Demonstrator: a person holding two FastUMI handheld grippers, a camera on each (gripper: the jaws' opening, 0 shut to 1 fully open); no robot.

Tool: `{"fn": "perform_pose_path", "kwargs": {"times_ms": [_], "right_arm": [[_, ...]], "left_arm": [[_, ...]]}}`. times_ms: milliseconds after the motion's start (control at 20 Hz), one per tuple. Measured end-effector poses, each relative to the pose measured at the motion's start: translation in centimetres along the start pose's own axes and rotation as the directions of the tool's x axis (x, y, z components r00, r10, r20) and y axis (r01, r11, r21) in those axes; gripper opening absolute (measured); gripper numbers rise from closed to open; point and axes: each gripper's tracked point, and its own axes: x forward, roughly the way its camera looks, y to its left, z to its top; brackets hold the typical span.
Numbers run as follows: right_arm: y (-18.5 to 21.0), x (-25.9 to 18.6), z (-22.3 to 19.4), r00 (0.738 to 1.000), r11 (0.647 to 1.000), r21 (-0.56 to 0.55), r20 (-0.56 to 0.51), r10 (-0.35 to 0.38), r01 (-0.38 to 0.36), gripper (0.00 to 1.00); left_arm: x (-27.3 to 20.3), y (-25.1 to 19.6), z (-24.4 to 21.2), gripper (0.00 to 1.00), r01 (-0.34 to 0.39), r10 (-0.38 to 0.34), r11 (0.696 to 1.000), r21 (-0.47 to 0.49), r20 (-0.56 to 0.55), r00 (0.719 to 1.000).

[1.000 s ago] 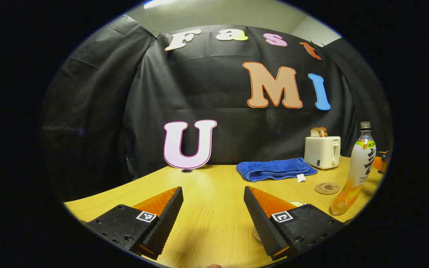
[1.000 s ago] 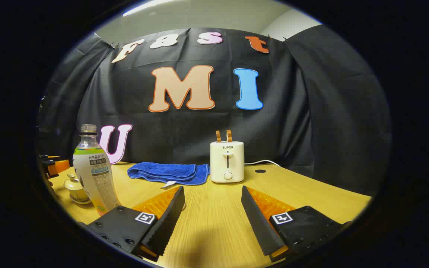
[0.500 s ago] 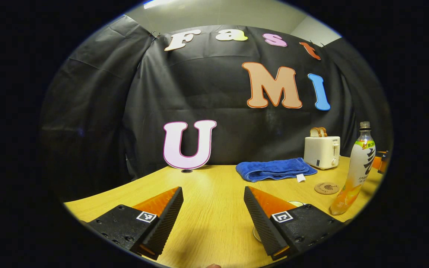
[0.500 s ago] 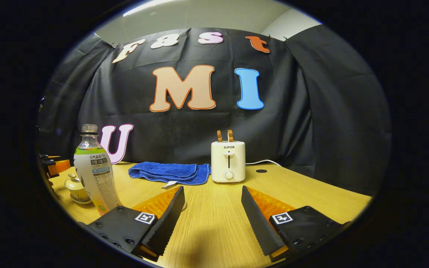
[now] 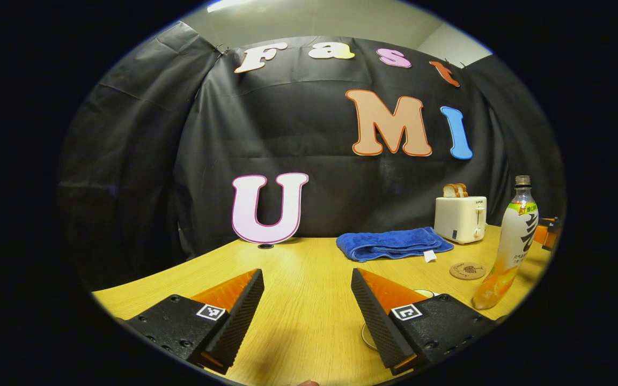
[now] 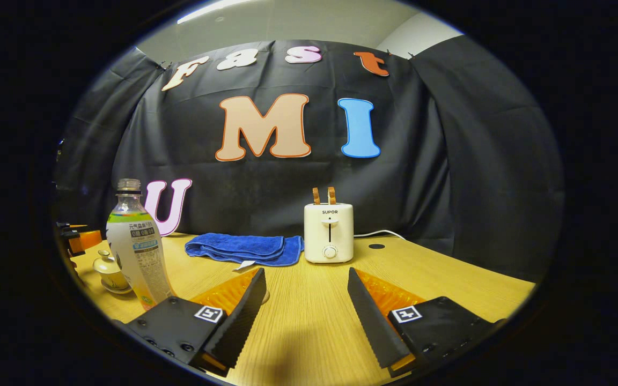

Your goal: Open the teacup lid with one hand, grasp the water bottle and pour water into the teacup with the other hand; after pouring, place the water bottle on the coaster and then close the teacup lid.

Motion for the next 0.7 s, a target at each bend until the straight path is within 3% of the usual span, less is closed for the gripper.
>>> {"fn": "perform_pose_path", "kwargs": {"times_ms": [700], "right_arm": [[0.0,0.1,0.0,1.0,1.0,0.001,-0.003,0.002,-0.002,0.97]], "left_arm": [[-0.8,-1.1,0.9,0.95,0.051,-0.052,0.998,0.02,0.01,0.999]]}}
